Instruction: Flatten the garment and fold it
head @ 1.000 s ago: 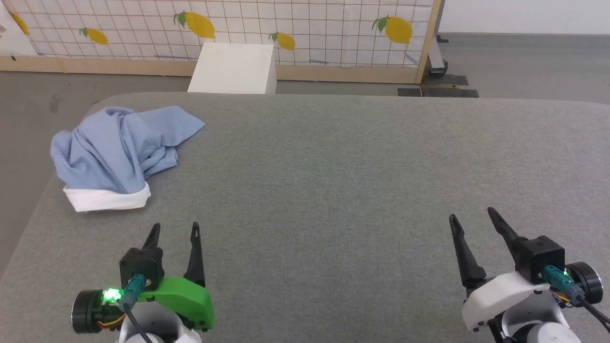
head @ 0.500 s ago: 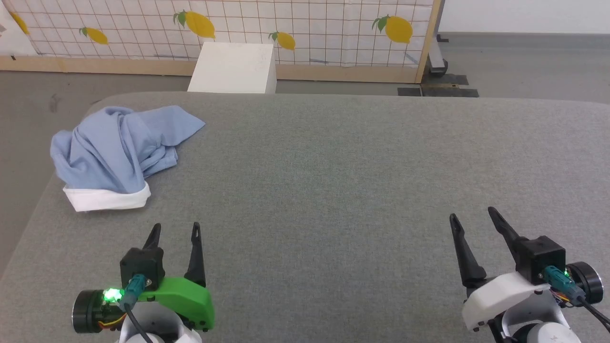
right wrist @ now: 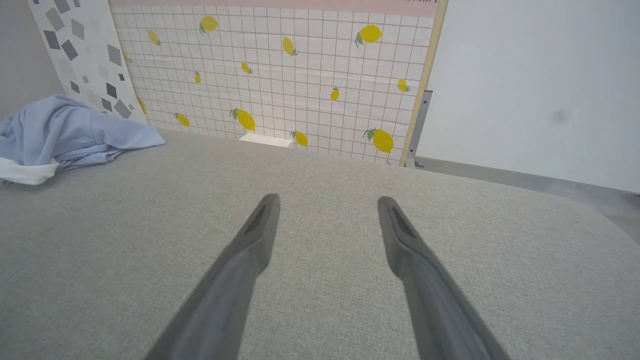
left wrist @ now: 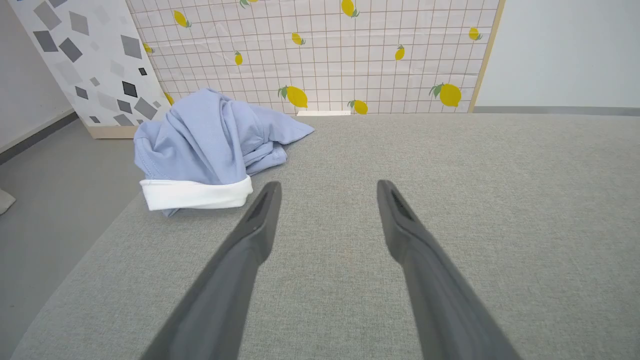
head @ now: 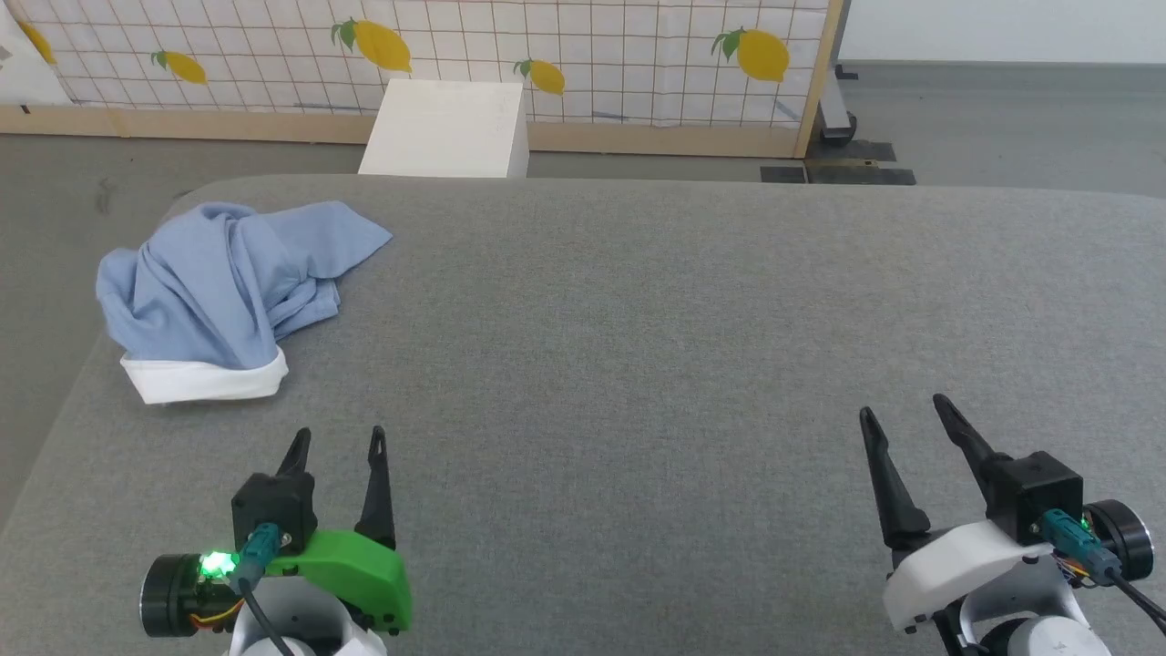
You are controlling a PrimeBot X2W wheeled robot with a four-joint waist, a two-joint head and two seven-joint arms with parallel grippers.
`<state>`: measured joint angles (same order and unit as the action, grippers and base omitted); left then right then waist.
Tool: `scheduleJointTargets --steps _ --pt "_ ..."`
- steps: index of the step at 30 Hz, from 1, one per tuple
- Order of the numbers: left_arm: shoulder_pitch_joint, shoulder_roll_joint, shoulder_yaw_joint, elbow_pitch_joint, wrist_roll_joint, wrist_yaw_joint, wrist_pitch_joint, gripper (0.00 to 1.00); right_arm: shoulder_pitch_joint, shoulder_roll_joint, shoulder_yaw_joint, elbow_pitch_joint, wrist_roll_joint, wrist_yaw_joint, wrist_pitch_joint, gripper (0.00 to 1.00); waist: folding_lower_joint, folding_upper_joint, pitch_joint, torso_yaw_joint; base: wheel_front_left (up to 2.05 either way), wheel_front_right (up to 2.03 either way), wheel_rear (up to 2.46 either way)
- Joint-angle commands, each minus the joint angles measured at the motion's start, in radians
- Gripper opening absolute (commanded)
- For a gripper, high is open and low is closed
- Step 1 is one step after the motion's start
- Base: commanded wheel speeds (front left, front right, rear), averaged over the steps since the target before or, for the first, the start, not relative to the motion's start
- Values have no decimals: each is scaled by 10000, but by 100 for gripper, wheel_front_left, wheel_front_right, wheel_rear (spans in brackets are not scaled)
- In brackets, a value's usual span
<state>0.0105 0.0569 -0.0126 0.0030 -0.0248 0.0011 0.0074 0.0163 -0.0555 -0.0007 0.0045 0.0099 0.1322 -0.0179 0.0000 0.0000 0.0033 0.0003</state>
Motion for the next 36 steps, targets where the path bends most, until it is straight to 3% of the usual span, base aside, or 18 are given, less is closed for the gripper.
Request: scheduleJointTargets --steps 1,36 --pt "-16 61 -9 -1 -23 -5 -1 100 -121 -3 -2 -78 69 -5 -73 100 0 0 2 1 0 0 0" --pt "-55 278 -282 26 -283 32 134 100 -217 39 -33 -152 567 -9 -137 100 0 0 31 39 0 0 0"
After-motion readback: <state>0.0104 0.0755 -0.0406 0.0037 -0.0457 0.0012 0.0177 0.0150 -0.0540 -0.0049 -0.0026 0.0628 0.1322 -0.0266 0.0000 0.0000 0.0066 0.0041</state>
